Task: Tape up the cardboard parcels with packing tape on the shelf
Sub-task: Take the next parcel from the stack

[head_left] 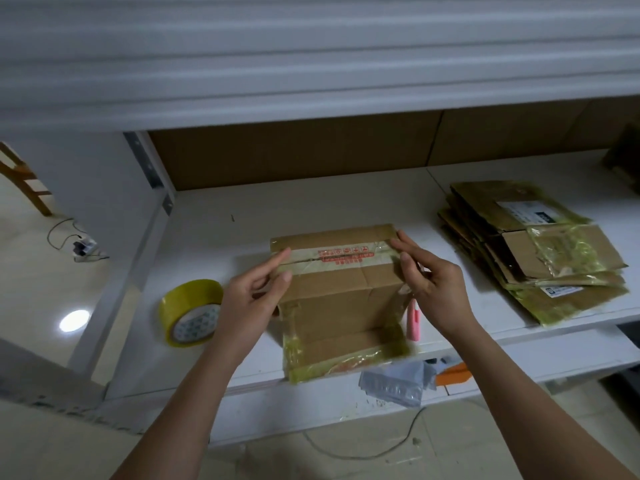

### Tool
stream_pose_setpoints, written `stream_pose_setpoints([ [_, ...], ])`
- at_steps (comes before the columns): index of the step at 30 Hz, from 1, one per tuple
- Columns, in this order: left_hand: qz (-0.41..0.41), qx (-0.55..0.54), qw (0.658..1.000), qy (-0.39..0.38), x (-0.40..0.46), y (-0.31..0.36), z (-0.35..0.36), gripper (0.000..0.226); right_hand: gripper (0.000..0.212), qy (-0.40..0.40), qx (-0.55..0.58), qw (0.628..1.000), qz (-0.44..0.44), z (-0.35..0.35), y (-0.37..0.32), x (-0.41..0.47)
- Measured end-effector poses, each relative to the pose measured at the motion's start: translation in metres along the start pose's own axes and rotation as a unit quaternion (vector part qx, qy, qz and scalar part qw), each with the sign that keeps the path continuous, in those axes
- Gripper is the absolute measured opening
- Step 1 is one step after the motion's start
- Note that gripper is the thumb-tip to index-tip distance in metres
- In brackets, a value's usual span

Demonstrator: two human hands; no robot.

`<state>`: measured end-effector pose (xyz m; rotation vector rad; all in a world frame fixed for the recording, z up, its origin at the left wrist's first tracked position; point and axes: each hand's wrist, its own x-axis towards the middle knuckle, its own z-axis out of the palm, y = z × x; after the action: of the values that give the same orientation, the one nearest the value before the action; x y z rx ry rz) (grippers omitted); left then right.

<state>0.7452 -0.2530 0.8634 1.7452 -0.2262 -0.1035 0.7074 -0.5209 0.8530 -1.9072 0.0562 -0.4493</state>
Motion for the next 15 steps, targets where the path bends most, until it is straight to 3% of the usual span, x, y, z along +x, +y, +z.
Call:
stream_pose_setpoints([
  [15,-0.054,-0.086,0.994,0.036,0.002,-0.002,0.005,0.03,0.027,0.045,0.027,0.999,0.005,0.009,0.008,0.0],
])
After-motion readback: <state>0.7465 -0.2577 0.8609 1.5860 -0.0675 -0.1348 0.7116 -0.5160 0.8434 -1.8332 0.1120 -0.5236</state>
